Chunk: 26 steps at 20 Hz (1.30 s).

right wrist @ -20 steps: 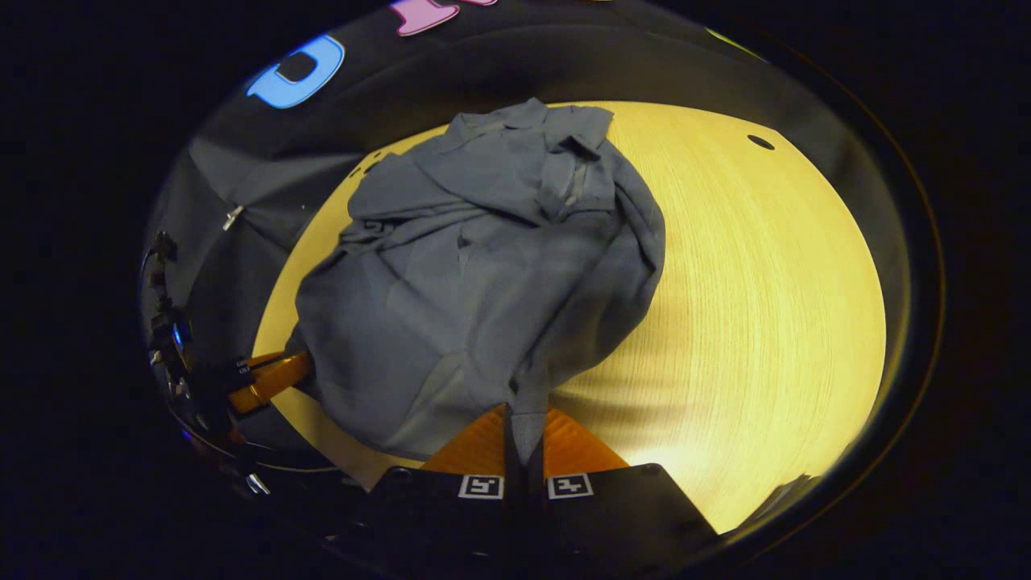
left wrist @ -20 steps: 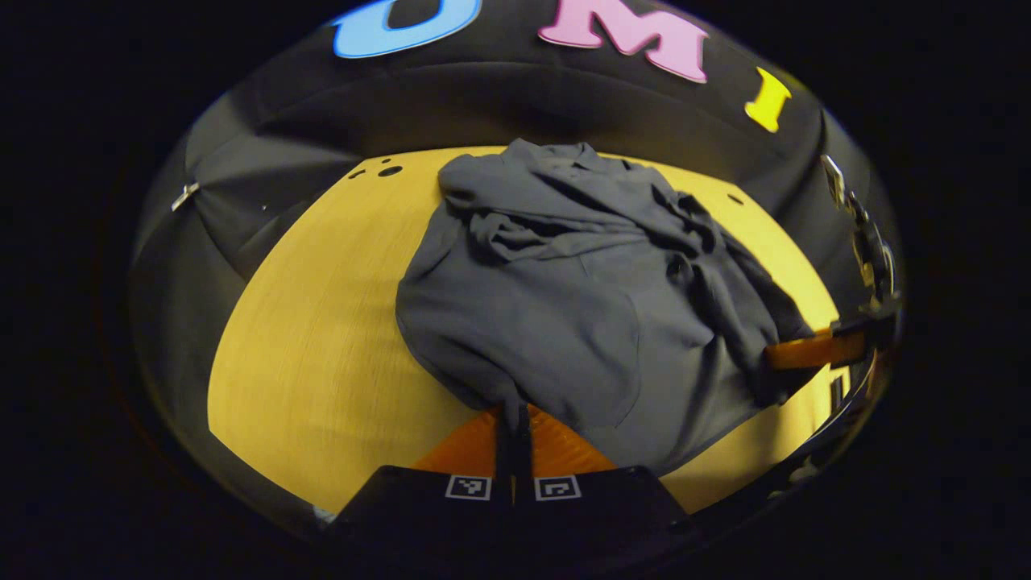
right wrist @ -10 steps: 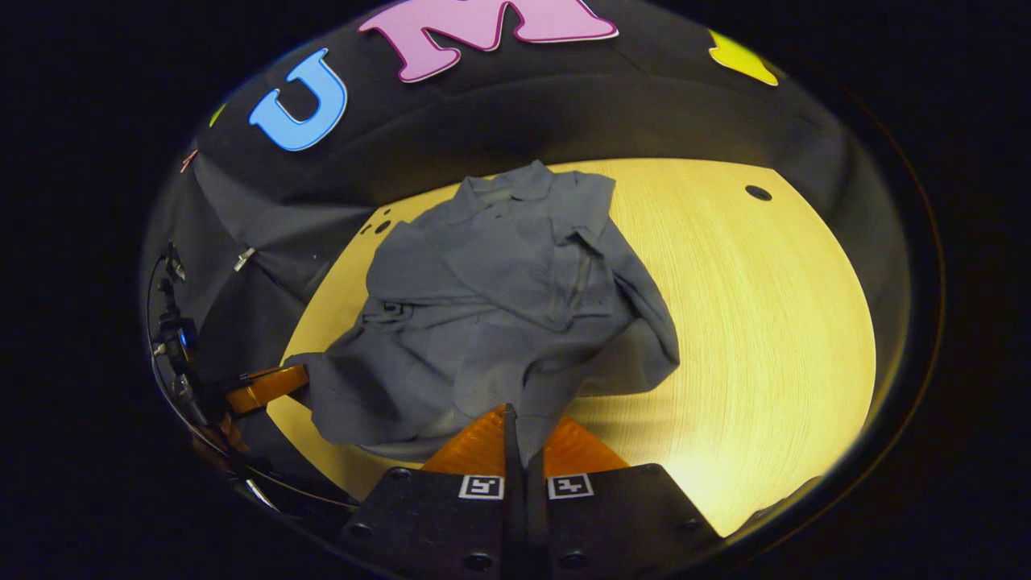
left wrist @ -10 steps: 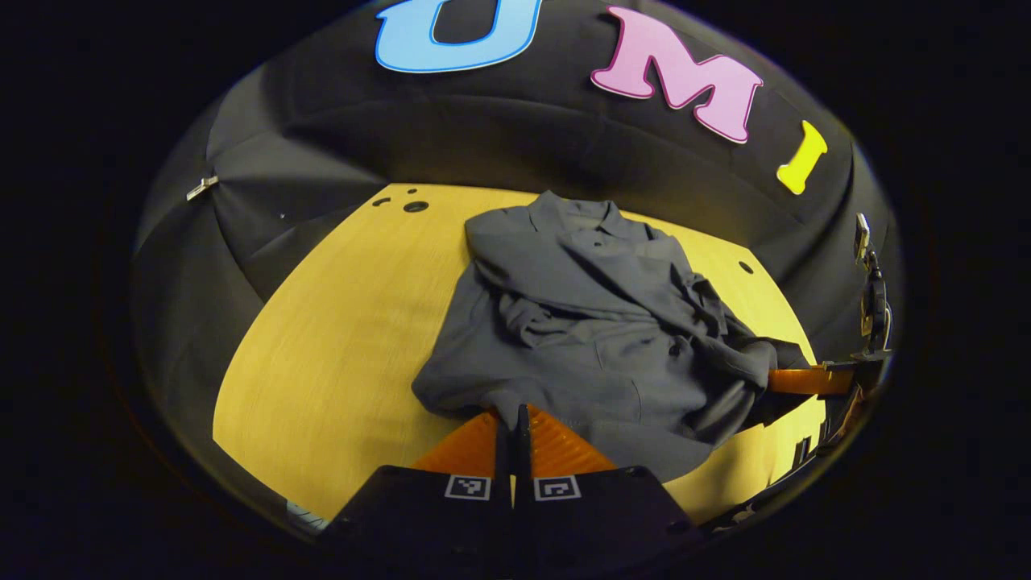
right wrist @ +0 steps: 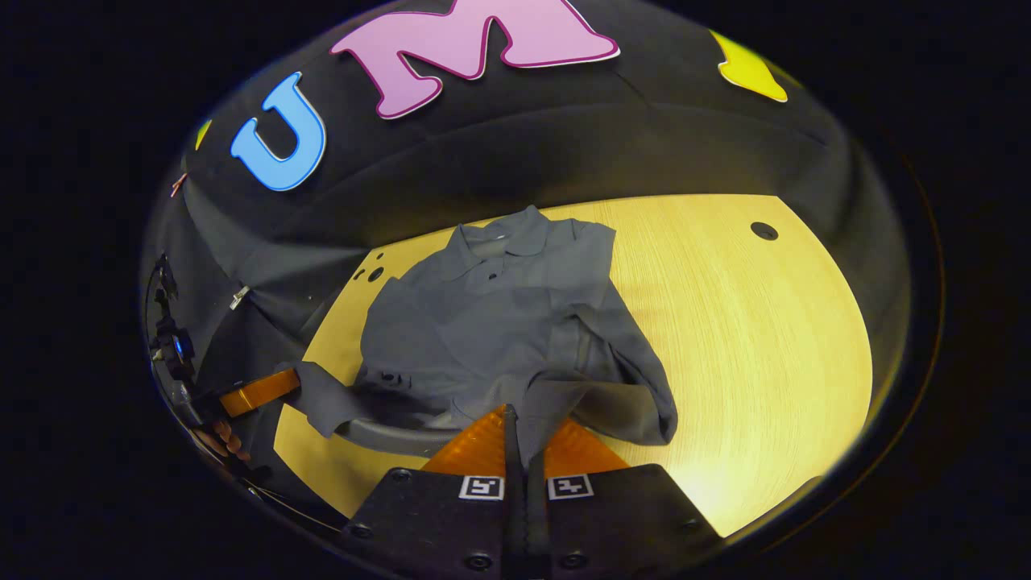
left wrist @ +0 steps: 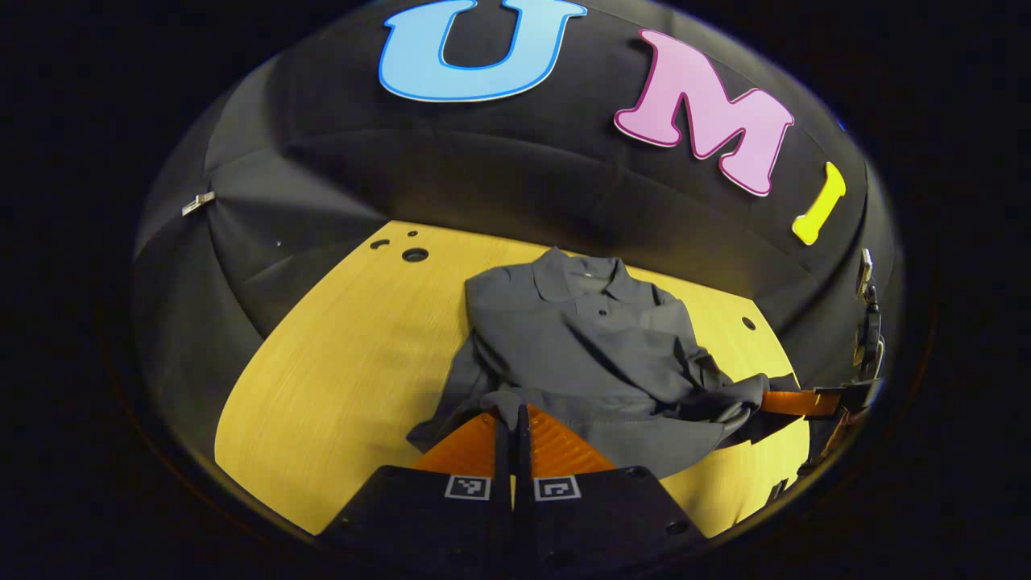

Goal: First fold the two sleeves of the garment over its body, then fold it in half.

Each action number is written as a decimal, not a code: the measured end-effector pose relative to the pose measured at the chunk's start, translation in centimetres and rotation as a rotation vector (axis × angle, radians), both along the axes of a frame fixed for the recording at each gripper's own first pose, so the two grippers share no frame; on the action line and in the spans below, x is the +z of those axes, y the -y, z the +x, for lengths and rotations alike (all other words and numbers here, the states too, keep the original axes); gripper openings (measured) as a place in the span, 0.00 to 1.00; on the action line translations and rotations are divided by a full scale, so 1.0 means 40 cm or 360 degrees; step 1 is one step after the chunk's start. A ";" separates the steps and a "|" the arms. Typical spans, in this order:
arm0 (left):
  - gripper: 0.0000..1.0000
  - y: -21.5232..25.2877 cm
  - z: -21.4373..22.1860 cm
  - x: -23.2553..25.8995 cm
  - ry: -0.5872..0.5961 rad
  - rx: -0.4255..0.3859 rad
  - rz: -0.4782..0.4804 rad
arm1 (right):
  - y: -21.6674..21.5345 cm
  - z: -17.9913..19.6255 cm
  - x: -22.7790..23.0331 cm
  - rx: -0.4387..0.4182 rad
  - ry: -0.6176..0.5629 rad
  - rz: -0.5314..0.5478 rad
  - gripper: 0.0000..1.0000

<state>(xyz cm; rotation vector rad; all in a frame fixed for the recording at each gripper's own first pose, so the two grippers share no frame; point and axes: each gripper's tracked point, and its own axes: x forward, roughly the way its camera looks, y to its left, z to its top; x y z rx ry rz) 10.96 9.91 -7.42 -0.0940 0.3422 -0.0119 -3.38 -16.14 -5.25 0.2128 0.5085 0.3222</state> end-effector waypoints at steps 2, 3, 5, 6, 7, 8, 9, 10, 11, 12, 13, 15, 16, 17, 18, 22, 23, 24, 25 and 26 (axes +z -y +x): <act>0.06 0.003 0.056 0.042 0.0047 -0.0005 0.0005 | -0.004 0.043 0.025 0.0003 0.0041 -0.0012 0.05; 0.06 0.001 0.083 0.062 0.0066 -0.0003 0.0018 | -0.006 0.066 0.041 0.0004 0.0064 -0.0020 0.05; 0.05 -0.005 0.132 0.090 0.0095 0.0010 0.0022 | -0.007 0.117 0.075 -0.0003 0.0111 -0.0022 0.05; 0.05 -0.003 0.149 0.101 0.0107 0.0021 0.0002 | -0.007 0.143 0.095 -0.0009 0.0139 -0.0014 0.05; 0.05 0.001 0.169 0.109 0.0115 0.0031 -0.0022 | -0.007 0.168 0.111 -0.0016 0.0162 -0.0010 0.05; 0.05 -0.001 0.192 0.111 0.0124 0.0040 -0.0028 | -0.008 0.191 0.126 -0.0025 0.0184 0.0001 0.05; 0.05 -0.009 0.217 0.116 0.0133 0.0053 -0.0018 | -0.014 0.211 0.136 -0.0027 0.0196 0.0012 0.05; 0.05 -0.016 0.239 0.121 0.0143 0.0064 -0.0022 | -0.023 0.232 0.146 -0.0021 0.0209 0.0015 0.05; 0.05 -0.017 0.260 0.135 0.0158 0.0072 -0.0042 | -0.025 0.249 0.156 -0.0020 0.0225 0.0006 0.05; 0.05 -0.019 0.280 0.145 0.0173 0.0078 -0.0067 | -0.031 0.265 0.163 -0.0019 0.0237 0.0001 0.05; 0.05 -0.022 0.303 0.157 0.0187 0.0082 -0.0083 | -0.034 0.282 0.171 -0.0022 0.0253 0.0007 0.05; 0.05 -0.043 0.353 0.168 0.0209 0.0098 -0.0087 | -0.040 0.330 0.185 -0.0035 0.0270 0.0022 0.05; 0.05 -0.049 0.378 0.174 0.0221 0.0104 -0.0094 | -0.041 0.355 0.192 -0.0049 0.0281 0.0035 0.05; 0.05 -0.054 0.400 0.179 0.0227 0.0110 -0.0105 | -0.040 0.378 0.201 -0.0060 0.0290 0.0052 0.05; 0.05 -0.064 0.422 0.178 0.0231 0.0119 -0.0117 | -0.037 0.403 0.208 -0.0074 0.0300 0.0070 0.05; 0.05 -0.076 0.500 0.149 0.0228 0.0172 -0.0279 | -0.039 0.485 0.173 -0.0112 0.0268 0.0103 0.05; 0.05 -0.083 0.524 0.139 0.0227 0.0191 -0.0326 | -0.041 0.502 0.160 -0.0114 0.0259 0.0099 0.05; 0.05 -0.089 0.550 0.131 0.0226 0.0205 -0.0362 | -0.044 0.515 0.156 -0.0112 0.0260 0.0101 0.05; 0.08 -0.091 0.568 0.121 0.0233 0.0204 -0.0386 | -0.043 0.532 0.150 -0.0117 0.0264 0.0099 0.05; 0.05 -0.090 0.585 0.114 0.0233 0.0195 -0.0385 | -0.043 0.554 0.139 -0.0119 0.0272 0.0094 0.05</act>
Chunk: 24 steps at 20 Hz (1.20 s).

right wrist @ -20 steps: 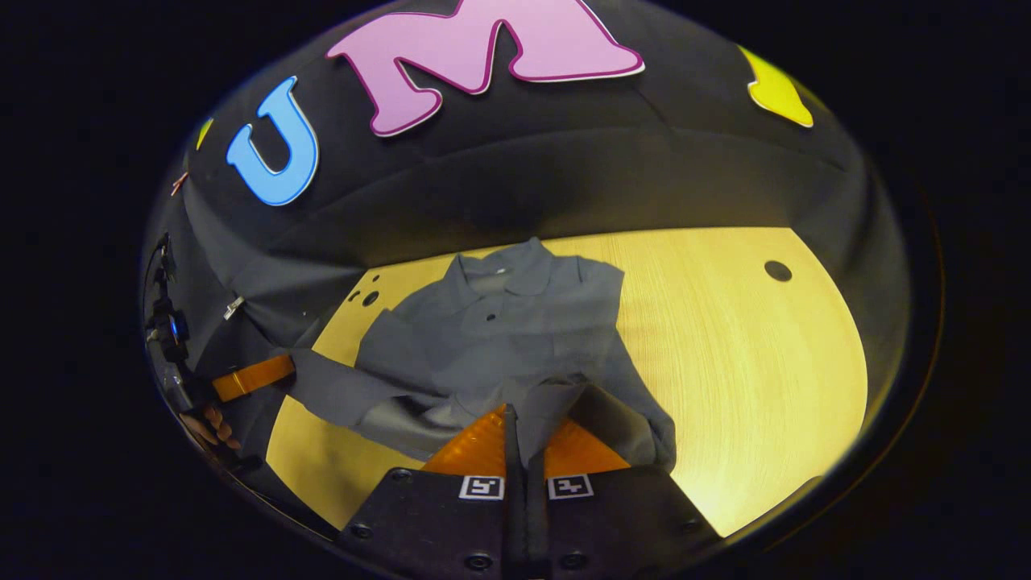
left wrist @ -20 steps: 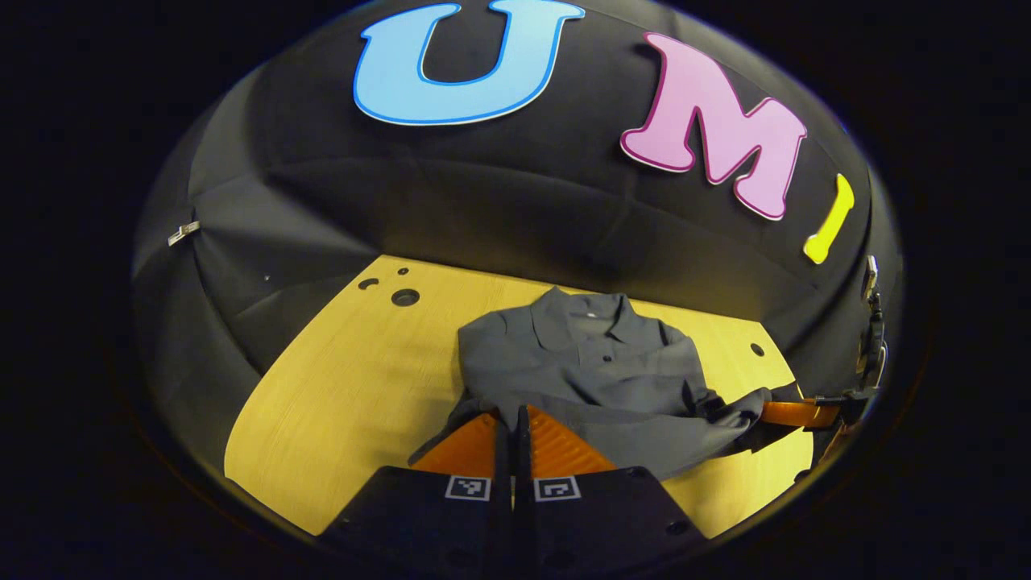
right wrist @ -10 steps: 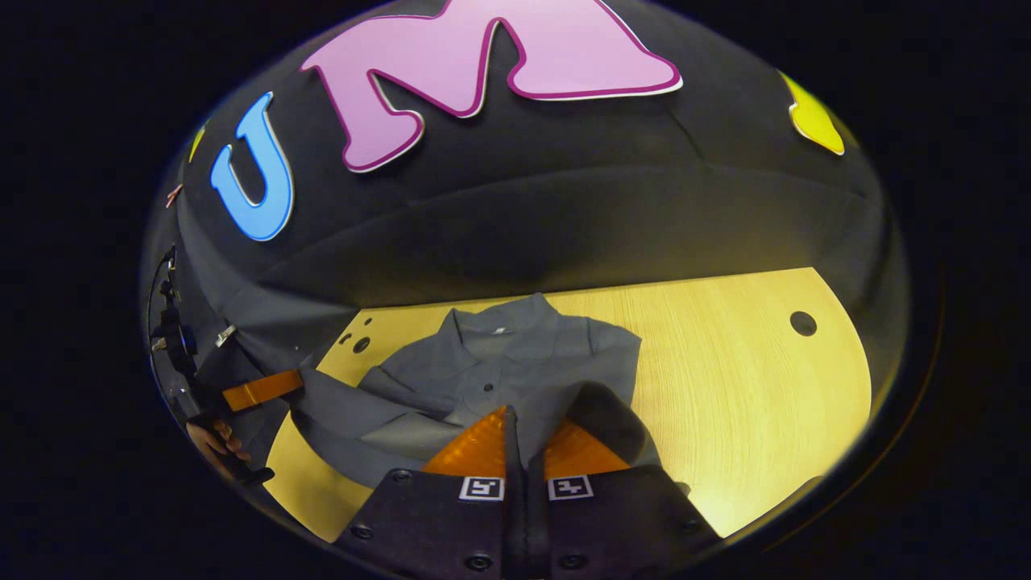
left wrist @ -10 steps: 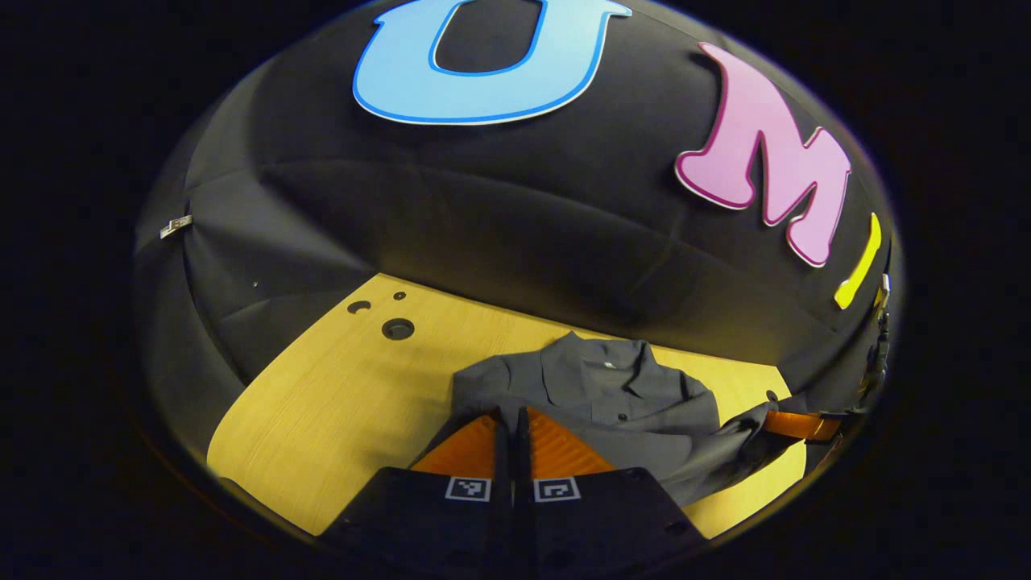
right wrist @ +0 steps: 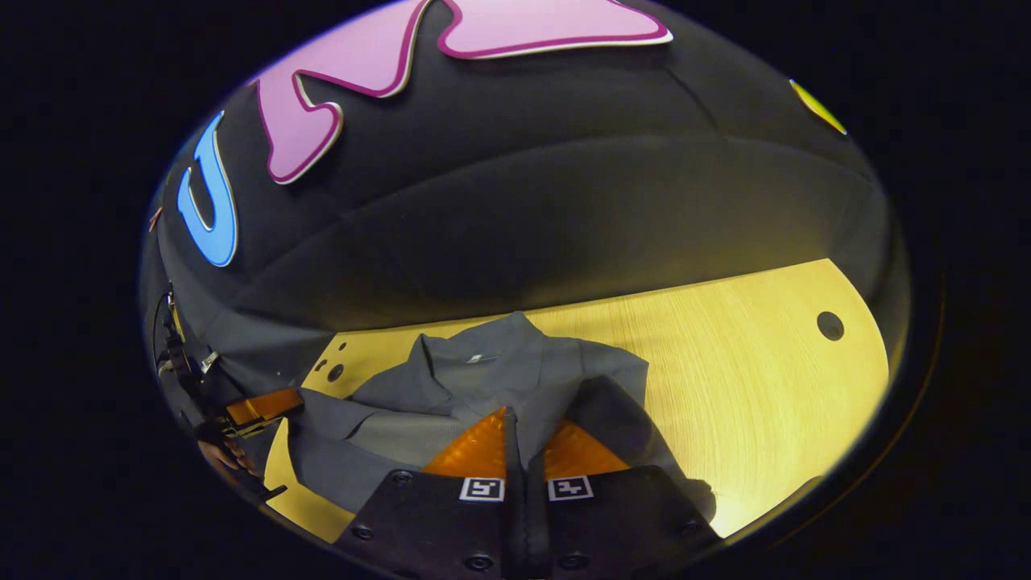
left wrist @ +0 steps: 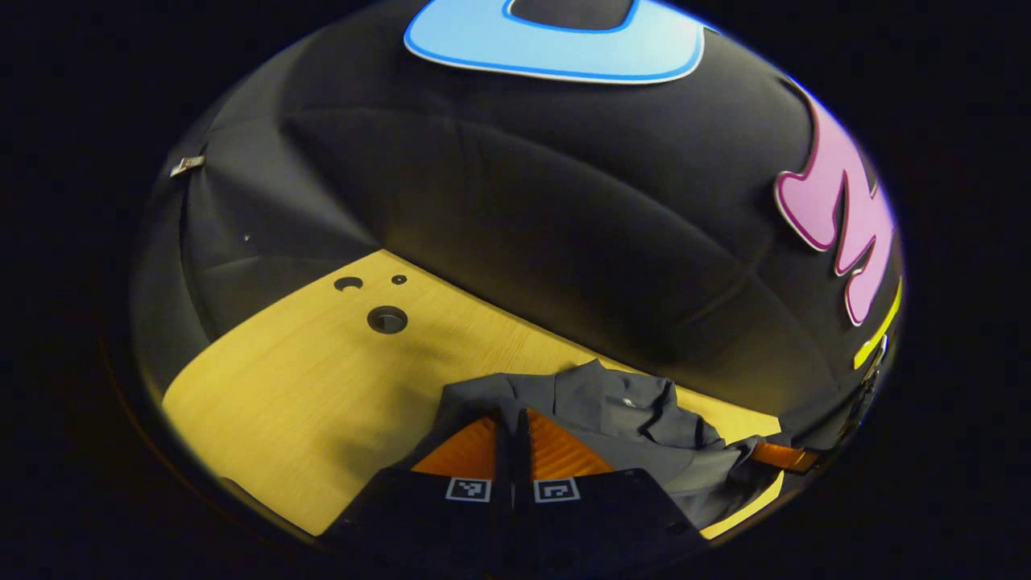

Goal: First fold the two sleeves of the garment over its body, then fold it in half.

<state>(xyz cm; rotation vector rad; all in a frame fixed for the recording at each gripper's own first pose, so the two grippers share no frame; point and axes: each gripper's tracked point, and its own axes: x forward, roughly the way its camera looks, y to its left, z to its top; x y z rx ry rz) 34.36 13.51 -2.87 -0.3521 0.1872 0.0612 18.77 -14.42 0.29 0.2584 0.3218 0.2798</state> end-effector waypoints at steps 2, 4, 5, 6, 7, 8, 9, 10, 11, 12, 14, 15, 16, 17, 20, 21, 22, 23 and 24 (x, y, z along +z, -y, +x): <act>0.05 0.000 0.015 -0.023 -0.0025 -0.0008 0.0048 | 0.001 0.019 -0.032 0.0007 -0.0026 -0.0018 0.05; 0.07 -0.003 0.028 -0.035 -0.0049 0.0013 0.0112 | 0.000 0.039 -0.053 -0.0011 -0.0058 -0.0007 0.06; 0.08 -0.008 0.029 -0.039 -0.0060 0.0032 0.0151 | 0.005 0.045 -0.063 -0.0030 -0.0065 -0.0021 0.07; 0.12 -0.014 0.024 -0.040 -0.0079 0.0053 0.0190 | 0.012 0.045 -0.065 -0.0047 -0.0066 -0.0036 0.17; 0.13 -0.009 0.017 -0.045 -0.0099 0.0051 0.0214 | 0.018 0.041 -0.062 -0.0060 -0.0061 -0.0052 0.13; 0.17 -0.005 0.009 -0.046 -0.0113 0.0046 0.0227 | 0.015 0.038 -0.058 -0.0061 -0.0054 -0.0058 0.31; 0.20 -0.003 -0.001 -0.044 -0.0119 0.0047 0.0237 | 0.018 0.029 -0.048 -0.0062 -0.0045 -0.0070 0.35; 0.29 -0.011 -0.013 -0.037 -0.0105 0.0074 0.0259 | 0.022 0.019 -0.040 -0.0059 -0.0034 -0.0081 0.47; 0.45 -0.023 -0.028 -0.017 -0.0080 0.0110 0.0291 | 0.024 0.009 -0.028 -0.0058 -0.0018 -0.0092 0.59; 0.62 -0.030 -0.051 0.001 -0.0065 0.0139 0.0328 | 0.027 -0.006 -0.015 -0.0055 0.0003 -0.0103 0.70; 0.96 -0.024 -0.087 0.021 -0.0032 0.0143 0.0373 | 0.040 -0.040 0.014 -0.0075 0.0051 -0.0136 0.84; 0.96 -0.015 -0.113 0.037 -0.0010 0.0133 0.0385 | 0.048 -0.059 0.028 -0.0094 0.0077 -0.0149 0.89; 0.95 -0.004 -0.140 0.052 0.0017 0.0116 0.0403 | 0.054 -0.084 0.047 -0.0114 0.0107 -0.0157 0.98; 0.96 0.002 -0.171 0.066 0.0047 0.0103 0.0429 | 0.064 -0.105 0.064 -0.0140 0.0139 -0.0171 0.98; 0.96 0.019 -0.272 0.112 0.0137 0.0064 0.0547 | 0.089 -0.183 0.109 -0.0214 0.0232 -0.0233 0.99; 0.96 0.029 -0.309 0.130 0.0170 0.0045 0.0590 | 0.094 -0.212 0.122 -0.0231 0.0258 -0.0250 0.99; 0.96 0.040 -0.345 0.145 0.0200 0.0027 0.0632 | 0.097 -0.242 0.135 -0.0246 0.0281 -0.0262 0.99; 0.96 0.048 -0.382 0.156 0.0226 0.0015 0.0665 | 0.100 -0.274 0.146 -0.0257 0.0302 -0.0266 0.99; 0.96 0.057 -0.419 0.168 0.0249 0.0006 0.0680 | 0.100 -0.310 0.156 -0.0268 0.0323 -0.0265 0.99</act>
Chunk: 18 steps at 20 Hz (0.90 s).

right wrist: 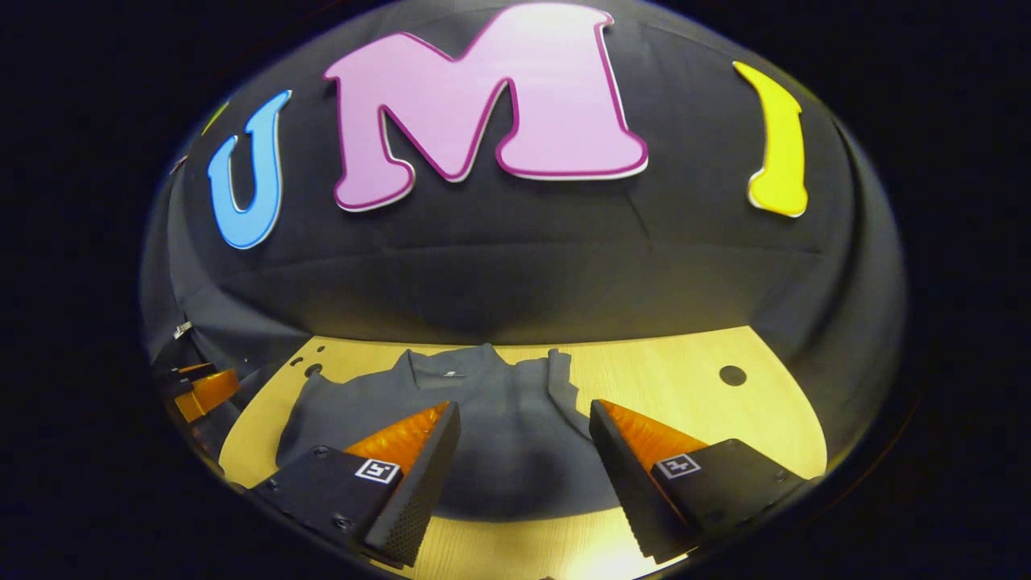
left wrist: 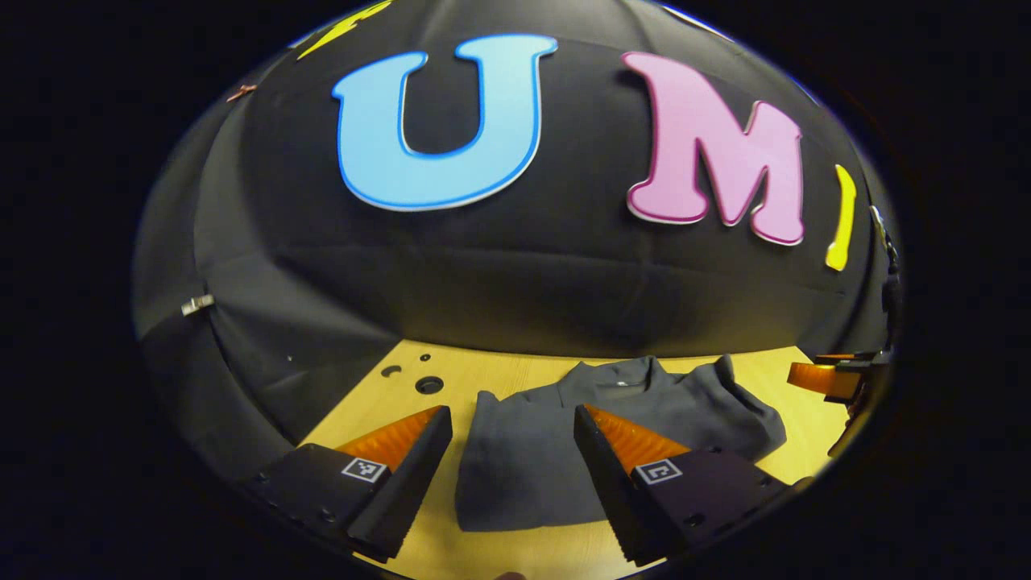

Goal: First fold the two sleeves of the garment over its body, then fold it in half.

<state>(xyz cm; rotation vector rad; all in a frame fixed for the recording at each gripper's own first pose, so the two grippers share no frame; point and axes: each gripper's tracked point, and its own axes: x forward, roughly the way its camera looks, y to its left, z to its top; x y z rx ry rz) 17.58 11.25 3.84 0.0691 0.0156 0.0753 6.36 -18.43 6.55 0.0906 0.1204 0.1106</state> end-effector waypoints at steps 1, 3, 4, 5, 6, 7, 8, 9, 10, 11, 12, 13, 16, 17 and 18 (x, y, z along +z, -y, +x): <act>0.96 0.005 -0.038 0.007 0.0020 -0.0003 -0.0001 | 0.000 -0.038 0.009 -0.0011 0.0026 0.0003 0.99; 0.96 0.016 -0.119 0.020 0.0059 -0.0015 -0.0042 | -0.002 -0.115 0.021 -0.0022 0.0074 0.0001 0.98; 0.96 0.022 -0.157 0.025 0.0075 -0.0025 -0.0065 | -0.004 -0.158 0.024 -0.0027 0.0092 -0.0010 0.99; 0.96 0.020 -0.195 0.026 0.0091 -0.0027 -0.0087 | -0.007 -0.195 0.023 -0.0034 0.0106 -0.0020 0.99; 0.96 0.018 -0.231 0.027 0.0103 -0.0024 -0.0113 | -0.007 -0.230 0.019 -0.0037 0.0113 -0.0027 0.99; 0.96 0.017 -0.271 0.006 0.0111 -0.0019 -0.0145 | -0.010 -0.267 0.011 -0.0038 0.0111 -0.0030 0.99; 0.96 0.011 -0.306 0.004 0.0119 -0.0011 -0.0179 | -0.008 -0.304 0.002 -0.0038 0.0100 -0.0028 0.99; 0.96 0.009 -0.340 0.000 0.0131 -0.0006 -0.0208 | -0.007 -0.344 -0.003 -0.0043 0.0099 -0.0016 0.98; 0.96 0.004 -0.375 -0.002 0.0150 0.0000 -0.0228 | -0.011 -0.377 -0.005 -0.0039 0.0105 0.0002 0.99; 0.96 0.000 -0.410 -0.006 0.0171 0.0002 -0.0236 | -0.013 -0.409 -0.010 -0.0034 0.0112 0.0014 0.99; 0.96 -0.001 -0.446 -0.011 0.0183 0.0006 -0.0241 | -0.011 -0.441 -0.015 -0.0031 0.0114 0.0015 0.98; 0.96 -0.007 -0.480 -0.023 0.0192 0.0015 -0.0241 | -0.011 -0.473 -0.022 -0.0030 0.0119 0.0007 0.99; 0.96 0.007 -0.559 -0.057 0.0215 0.0016 -0.0254 | -0.003 -0.557 -0.033 -0.0034 0.0146 -0.0002 0.98; 0.96 0.016 -0.584 -0.071 0.0220 0.0008 -0.0257 | -0.008 -0.580 -0.042 -0.0031 0.0147 0.0007 0.99; 0.96 0.023 -0.606 -0.087 0.0219 0.0008 -0.0251 | -0.017 -0.607 -0.053 -0.0013 0.0141 0.0020 0.98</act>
